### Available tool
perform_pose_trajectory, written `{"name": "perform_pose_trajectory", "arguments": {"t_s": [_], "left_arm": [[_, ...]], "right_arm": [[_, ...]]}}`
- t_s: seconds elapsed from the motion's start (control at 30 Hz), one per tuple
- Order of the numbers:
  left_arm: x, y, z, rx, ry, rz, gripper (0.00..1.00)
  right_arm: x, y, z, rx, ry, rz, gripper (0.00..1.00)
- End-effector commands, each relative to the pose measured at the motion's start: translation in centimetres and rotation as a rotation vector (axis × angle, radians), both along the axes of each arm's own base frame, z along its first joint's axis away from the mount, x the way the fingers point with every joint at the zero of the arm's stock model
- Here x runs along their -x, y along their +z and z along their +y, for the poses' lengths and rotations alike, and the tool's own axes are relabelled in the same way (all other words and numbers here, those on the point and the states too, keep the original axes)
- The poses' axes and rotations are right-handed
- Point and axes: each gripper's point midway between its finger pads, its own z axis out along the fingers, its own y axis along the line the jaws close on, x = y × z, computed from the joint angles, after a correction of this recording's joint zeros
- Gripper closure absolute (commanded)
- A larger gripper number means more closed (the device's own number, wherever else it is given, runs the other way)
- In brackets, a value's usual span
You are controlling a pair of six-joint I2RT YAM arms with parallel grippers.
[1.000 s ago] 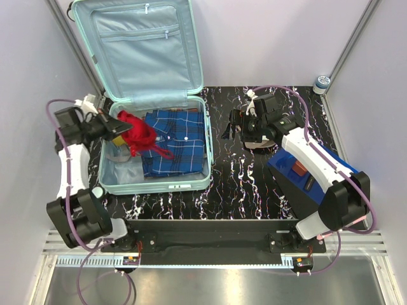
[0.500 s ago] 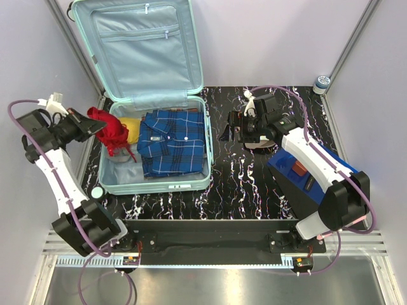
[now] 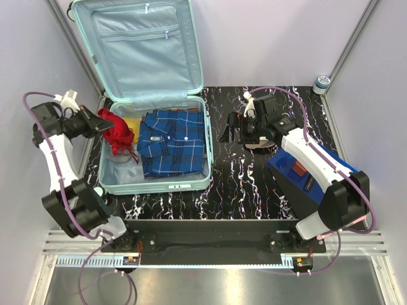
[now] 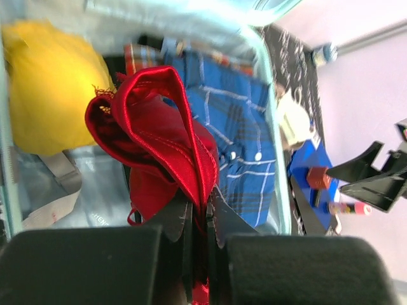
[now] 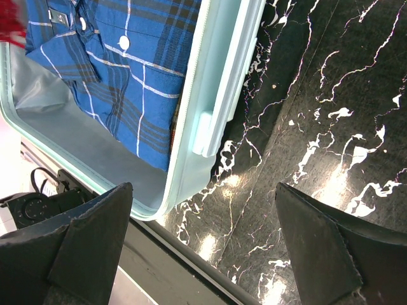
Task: Pack the luggage
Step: Place the clothes in the luggage.
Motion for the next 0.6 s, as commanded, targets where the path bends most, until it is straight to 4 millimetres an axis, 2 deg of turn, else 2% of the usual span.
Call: {"name": "perform_pose_trajectory", "arguments": {"t_s": [0.0,0.3,0.43,0.57], "left_arm": [[-1.9,-1.7,-0.2,-0.057,-0.037,0.006,1.0],[-3.3,-7.4,0.7,-0.051,-0.022,0.111,1.0],[-3.3,-10.0,-0.2,-0.035,-0.054,0.157,1.0],[-3.5,-11.1,-1.0,-0.038,-0.086,0.172,1.0]], "right_arm": [[-0.8,1.8,0.2,-0.021,0.005,-0.073,0.0],[-0.4,2.0,-0.4,-0.017,-0.007,-0.083,0.0],[-0.3,2.0,-0.5,-0.015,-0.012,-0.087,0.0],[-0.3,2.2,-0.5,-0.022,-0.016,-0.086,0.0]]}}
